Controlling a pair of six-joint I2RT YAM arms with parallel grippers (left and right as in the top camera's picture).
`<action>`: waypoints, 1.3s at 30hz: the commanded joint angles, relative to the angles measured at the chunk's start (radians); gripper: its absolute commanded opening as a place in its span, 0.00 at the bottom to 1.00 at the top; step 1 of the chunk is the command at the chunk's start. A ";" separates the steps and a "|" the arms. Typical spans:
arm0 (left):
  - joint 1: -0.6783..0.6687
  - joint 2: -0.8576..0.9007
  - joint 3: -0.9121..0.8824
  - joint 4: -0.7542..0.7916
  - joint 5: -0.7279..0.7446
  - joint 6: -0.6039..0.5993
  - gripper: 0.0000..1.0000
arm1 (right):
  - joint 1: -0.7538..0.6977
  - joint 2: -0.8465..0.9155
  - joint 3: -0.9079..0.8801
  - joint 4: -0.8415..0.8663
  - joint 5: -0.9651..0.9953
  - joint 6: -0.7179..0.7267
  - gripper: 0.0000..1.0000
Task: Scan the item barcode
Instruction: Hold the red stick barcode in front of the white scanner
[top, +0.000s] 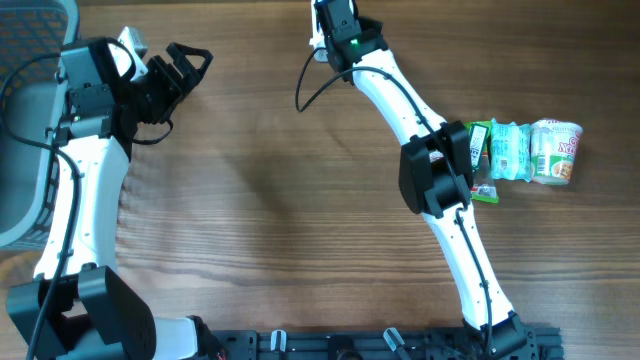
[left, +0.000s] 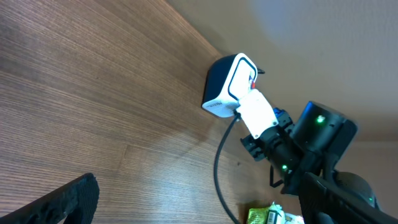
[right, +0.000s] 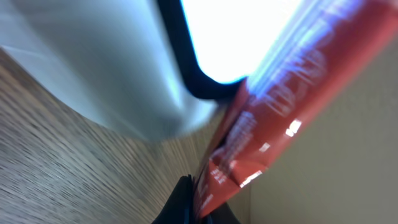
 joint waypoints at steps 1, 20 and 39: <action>0.003 0.008 0.009 0.002 -0.006 -0.002 1.00 | 0.018 0.014 0.009 0.018 -0.022 -0.056 0.04; 0.003 0.008 0.009 0.002 -0.007 -0.002 1.00 | 0.023 -0.028 0.009 0.064 0.111 -0.242 0.04; 0.003 0.008 0.009 0.002 -0.006 -0.001 1.00 | 0.039 -0.089 0.009 0.074 0.026 -0.208 0.04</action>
